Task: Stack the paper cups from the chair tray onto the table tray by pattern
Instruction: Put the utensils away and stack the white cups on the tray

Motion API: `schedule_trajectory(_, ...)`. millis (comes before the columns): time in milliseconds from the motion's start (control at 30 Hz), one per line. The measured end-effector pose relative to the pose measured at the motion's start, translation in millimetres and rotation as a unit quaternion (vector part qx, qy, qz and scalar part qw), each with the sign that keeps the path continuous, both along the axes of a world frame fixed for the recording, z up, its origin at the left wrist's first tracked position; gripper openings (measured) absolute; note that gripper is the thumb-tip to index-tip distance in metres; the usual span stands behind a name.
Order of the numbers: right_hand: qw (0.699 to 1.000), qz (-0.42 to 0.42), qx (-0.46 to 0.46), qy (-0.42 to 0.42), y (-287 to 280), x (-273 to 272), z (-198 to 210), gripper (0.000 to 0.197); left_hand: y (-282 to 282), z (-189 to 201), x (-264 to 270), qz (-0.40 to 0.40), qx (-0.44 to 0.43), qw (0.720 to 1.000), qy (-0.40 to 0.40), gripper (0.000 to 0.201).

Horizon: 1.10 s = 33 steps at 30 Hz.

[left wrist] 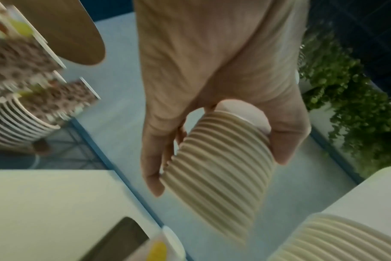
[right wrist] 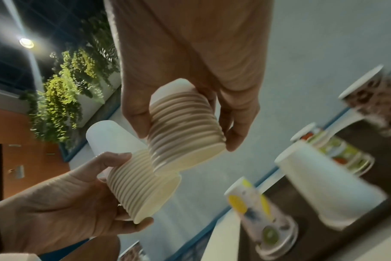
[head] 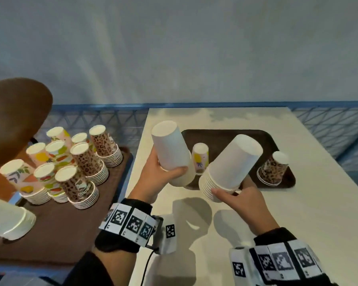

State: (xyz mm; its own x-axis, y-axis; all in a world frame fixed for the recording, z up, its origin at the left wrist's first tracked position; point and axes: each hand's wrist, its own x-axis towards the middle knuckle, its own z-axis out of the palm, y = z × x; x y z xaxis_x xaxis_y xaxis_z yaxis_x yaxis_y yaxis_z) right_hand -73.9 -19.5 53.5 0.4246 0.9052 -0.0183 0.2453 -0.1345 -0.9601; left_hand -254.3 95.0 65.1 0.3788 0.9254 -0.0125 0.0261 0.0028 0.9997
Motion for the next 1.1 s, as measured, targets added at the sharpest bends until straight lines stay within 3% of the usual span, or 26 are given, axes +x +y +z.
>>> schedule_trajectory(233,0.998,-0.045,-0.003,-0.039,-19,106,1,0.063,4,-14,129,0.001,0.02,0.999,0.029,0.073)
schedule_trajectory(500,0.998,-0.023,-0.003,-0.064,-21,172,-9,0.062,16,-53,201,0.022,0.016,0.994,0.104,0.079)
schedule_trajectory(667,0.998,-0.025,-0.005,-0.055,-15,187,-15,0.065,28,-74,217,0.009,0.001,0.984,0.18,0.086)
schedule_trajectory(1000,0.998,0.007,0.007,-0.065,-2,181,-10,0.065,25,-95,195,0.019,-0.031,0.973,0.227,0.084)
schedule_trajectory(1100,0.998,0.036,-0.005,-0.052,17,188,-9,0.064,6,-93,186,0.002,-0.048,0.973,0.226,0.105)
